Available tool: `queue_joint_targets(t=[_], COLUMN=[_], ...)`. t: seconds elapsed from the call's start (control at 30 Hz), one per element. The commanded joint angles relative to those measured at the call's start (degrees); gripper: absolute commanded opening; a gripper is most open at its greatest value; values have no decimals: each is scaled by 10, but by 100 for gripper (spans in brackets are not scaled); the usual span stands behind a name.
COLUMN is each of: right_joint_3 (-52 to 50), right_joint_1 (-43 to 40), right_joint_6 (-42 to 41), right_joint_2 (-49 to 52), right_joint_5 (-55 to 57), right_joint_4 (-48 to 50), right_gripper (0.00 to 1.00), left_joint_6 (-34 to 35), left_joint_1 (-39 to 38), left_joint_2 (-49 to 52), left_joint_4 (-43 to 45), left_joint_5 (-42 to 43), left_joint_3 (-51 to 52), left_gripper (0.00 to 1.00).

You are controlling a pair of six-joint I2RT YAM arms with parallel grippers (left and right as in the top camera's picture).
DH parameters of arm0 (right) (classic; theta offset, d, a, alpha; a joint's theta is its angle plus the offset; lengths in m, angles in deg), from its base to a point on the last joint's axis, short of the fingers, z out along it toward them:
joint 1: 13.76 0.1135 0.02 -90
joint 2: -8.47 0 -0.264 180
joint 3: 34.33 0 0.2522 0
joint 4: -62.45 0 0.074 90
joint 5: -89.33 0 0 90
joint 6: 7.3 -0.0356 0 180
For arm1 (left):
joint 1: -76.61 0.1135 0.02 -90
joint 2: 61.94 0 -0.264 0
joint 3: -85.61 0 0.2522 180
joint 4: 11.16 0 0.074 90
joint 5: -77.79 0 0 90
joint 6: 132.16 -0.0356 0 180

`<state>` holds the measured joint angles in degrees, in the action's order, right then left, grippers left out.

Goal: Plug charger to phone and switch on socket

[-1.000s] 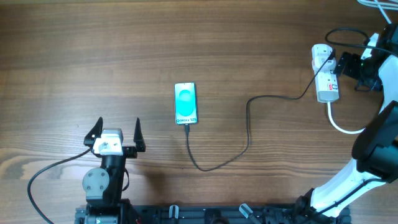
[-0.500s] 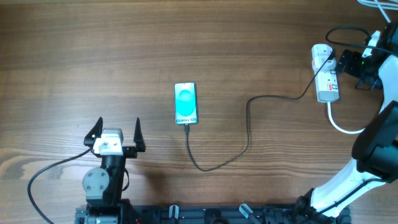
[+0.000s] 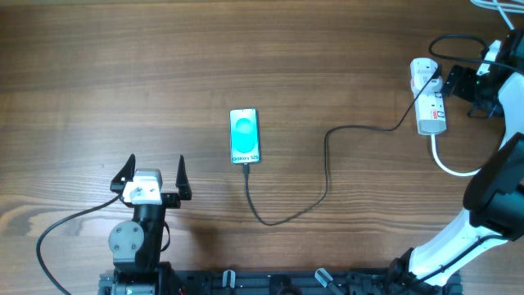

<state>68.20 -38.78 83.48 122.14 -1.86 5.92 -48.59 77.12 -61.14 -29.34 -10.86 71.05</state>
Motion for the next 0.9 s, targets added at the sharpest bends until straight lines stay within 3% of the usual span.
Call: queue_joint_targets(t=[0.0,0.87], right_joint_3=[5,5], right_joint_1=[-1,-1], right_joint_6=[7,7], right_joint_2=[-17,-244], right_joint_5=[5,5], right_joint_4=[3,2], right_gripper=[100,100], left_joint_6=[-9,-9], left_joint_1=[5,5], left_joint_2=[-6,-6], left_joint_4=[1,1], left_joint_5=[-6,-6], left_joint_3=[5,5], left_gripper=[100,100])
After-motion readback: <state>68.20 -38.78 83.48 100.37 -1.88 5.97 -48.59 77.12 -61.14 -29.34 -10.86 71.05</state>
